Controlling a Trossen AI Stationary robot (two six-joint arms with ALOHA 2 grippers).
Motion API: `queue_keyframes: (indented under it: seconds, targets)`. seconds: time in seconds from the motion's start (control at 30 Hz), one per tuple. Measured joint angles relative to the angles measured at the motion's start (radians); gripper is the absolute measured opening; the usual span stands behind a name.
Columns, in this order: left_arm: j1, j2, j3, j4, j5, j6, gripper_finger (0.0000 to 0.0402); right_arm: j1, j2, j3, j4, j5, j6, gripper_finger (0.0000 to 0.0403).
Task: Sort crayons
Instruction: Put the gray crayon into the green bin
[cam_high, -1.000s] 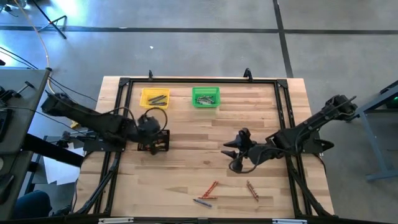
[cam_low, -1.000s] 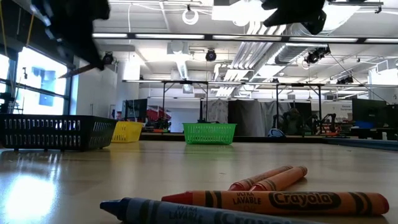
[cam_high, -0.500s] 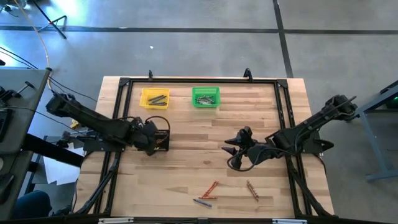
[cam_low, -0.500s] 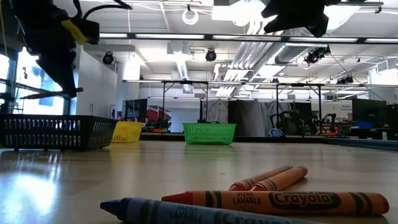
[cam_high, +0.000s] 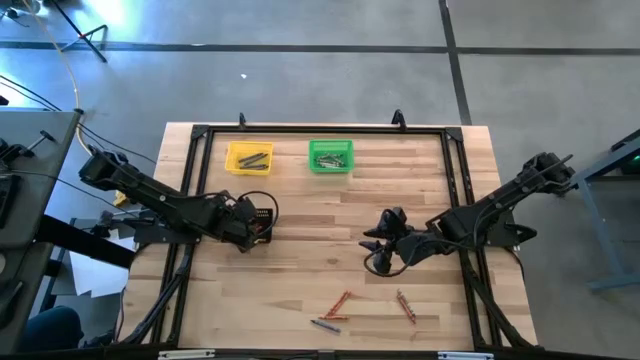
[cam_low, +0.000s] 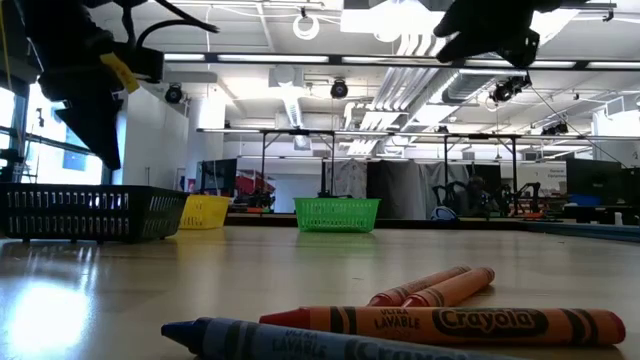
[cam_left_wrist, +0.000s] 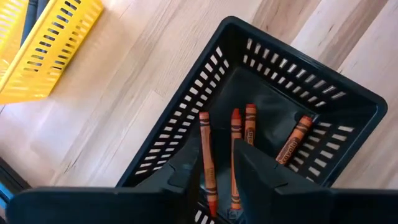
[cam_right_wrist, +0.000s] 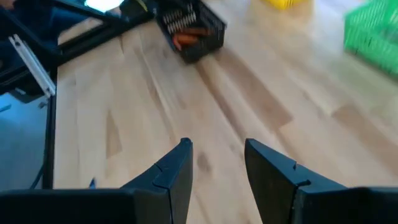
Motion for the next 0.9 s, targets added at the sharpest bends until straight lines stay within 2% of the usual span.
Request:
queue_keyframes:
  seconds: [0.13, 0.27, 0.43, 0.7, 0.9]
  targets:
    - [0.0, -0.001, 0.011, -0.001, 0.003, 0.005, 0.0095, 0.0, 0.0, 0.0, -0.088, -0.079, 0.124, 0.014]
    - [0.0, -0.001, 0.058, 0.018, 0.002, 0.067, 0.0096, 0.009, 0.003, 0.0, -0.249, -0.211, 0.336, 0.014]
    - [0.0, -0.001, 0.122, 0.194, 0.002, 0.186, 0.0095, 0.069, 0.048, 0.0, -0.403, -0.321, 0.601, 0.014]
    - [0.0, -0.001, 0.138, 0.644, 0.108, 0.439, 0.0097, 0.198, 0.175, 0.0, -0.366, -0.473, 0.864, 0.014]
    - [-0.001, -0.001, 0.138, 0.76, 0.157, 0.498, 0.0095, 0.274, 0.289, 0.0, -0.318, -0.582, 1.014, 0.014]
